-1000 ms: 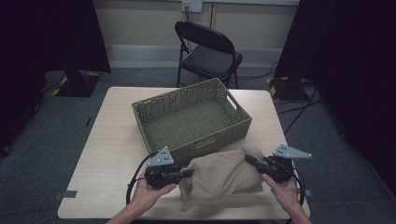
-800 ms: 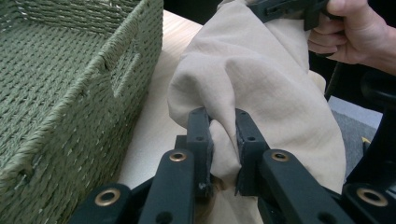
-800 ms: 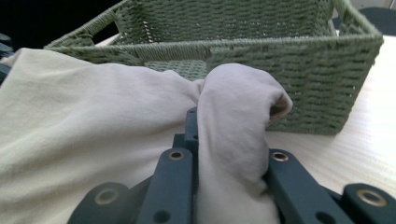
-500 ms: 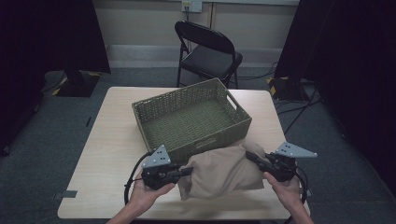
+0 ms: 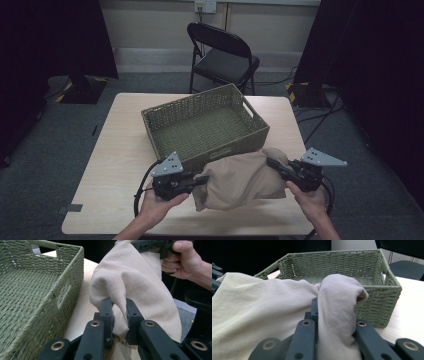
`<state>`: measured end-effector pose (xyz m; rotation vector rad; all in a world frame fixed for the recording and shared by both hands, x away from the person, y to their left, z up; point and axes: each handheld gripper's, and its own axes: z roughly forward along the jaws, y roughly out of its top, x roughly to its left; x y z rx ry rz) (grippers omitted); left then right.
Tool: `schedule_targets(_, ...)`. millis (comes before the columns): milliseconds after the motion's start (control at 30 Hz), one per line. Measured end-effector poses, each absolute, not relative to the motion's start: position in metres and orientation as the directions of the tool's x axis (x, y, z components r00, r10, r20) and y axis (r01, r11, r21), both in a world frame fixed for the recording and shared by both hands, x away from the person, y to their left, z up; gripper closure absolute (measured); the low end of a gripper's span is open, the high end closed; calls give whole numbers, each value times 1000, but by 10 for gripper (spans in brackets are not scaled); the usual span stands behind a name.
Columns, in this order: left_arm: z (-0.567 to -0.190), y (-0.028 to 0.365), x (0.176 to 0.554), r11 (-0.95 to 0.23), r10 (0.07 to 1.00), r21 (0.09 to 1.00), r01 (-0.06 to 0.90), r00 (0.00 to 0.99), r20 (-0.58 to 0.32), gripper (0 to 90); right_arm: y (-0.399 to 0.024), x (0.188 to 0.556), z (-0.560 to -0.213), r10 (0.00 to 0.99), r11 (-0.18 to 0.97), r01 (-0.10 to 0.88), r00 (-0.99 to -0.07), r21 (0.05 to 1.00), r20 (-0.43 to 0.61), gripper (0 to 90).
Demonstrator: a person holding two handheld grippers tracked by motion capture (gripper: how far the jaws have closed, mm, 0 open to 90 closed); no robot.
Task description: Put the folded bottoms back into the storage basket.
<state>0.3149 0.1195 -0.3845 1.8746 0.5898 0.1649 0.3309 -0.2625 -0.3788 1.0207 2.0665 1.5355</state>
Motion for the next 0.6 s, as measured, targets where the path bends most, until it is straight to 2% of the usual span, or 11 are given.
schedule_targets(600, -368, 118, 318, -219, 472, 927, 305, 864, -173, 799, -261, 339, -355, 736, 125, 285, -669, 950, 104, 791)
